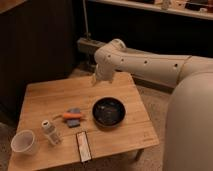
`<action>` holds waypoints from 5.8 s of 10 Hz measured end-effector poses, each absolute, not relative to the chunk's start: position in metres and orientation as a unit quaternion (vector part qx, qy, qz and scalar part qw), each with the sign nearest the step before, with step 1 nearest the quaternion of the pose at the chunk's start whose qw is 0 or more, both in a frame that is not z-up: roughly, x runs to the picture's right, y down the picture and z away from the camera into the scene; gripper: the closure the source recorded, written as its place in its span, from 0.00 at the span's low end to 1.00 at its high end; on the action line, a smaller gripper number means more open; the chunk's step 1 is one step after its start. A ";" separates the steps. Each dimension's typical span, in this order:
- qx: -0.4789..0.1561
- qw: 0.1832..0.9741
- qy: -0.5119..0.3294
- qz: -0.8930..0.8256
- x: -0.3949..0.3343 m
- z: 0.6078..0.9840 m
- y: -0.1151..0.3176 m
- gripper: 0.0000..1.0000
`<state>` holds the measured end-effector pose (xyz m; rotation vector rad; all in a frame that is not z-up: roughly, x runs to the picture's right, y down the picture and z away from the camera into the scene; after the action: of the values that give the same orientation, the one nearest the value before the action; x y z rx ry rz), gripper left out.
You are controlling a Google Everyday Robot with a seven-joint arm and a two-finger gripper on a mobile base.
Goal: Drag the ceramic bowl in a circle
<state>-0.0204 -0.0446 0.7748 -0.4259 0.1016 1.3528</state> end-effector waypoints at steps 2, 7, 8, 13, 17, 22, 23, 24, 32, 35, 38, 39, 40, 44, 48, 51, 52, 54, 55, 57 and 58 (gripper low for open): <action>-0.195 0.758 0.047 0.621 -0.020 0.775 -0.045 0.38; -0.195 0.758 0.047 0.621 -0.020 0.775 -0.045 0.38; -0.195 0.758 0.047 0.621 -0.020 0.775 -0.045 0.38; -0.195 0.758 0.047 0.621 -0.020 0.775 -0.045 0.38; -0.195 0.758 0.047 0.621 -0.020 0.775 -0.044 0.38; -0.193 0.757 0.062 0.621 -0.014 0.779 -0.037 0.38; -0.193 0.755 0.068 0.623 -0.007 0.782 -0.032 0.38; -0.196 0.747 0.080 0.630 0.010 0.786 -0.021 0.38; -0.300 0.653 0.107 0.687 0.090 0.827 0.063 0.38; -0.325 0.627 0.122 0.698 0.112 0.845 0.102 0.38; -0.335 0.608 0.128 0.708 0.134 0.843 0.128 0.38; -0.341 0.607 0.124 0.707 0.131 0.842 0.131 0.38; -0.349 0.609 0.118 0.703 0.124 0.843 0.132 0.38; -0.389 0.609 0.091 0.685 0.081 0.853 0.130 0.38; -0.412 0.602 0.090 0.678 0.071 0.860 0.139 0.50; -0.418 0.598 0.094 0.677 0.071 0.862 0.142 0.80; -0.417 0.594 0.100 0.680 0.069 0.864 0.144 0.91; -0.400 0.599 0.113 0.685 0.074 0.862 0.138 1.00; -0.389 0.604 0.117 0.686 0.077 0.861 0.132 1.00; -0.361 0.618 0.113 0.689 0.080 0.856 0.104 1.00; -0.355 0.623 0.101 0.689 0.085 0.854 0.085 1.00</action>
<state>0.0848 0.0850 0.8540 -0.8160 0.2315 1.5828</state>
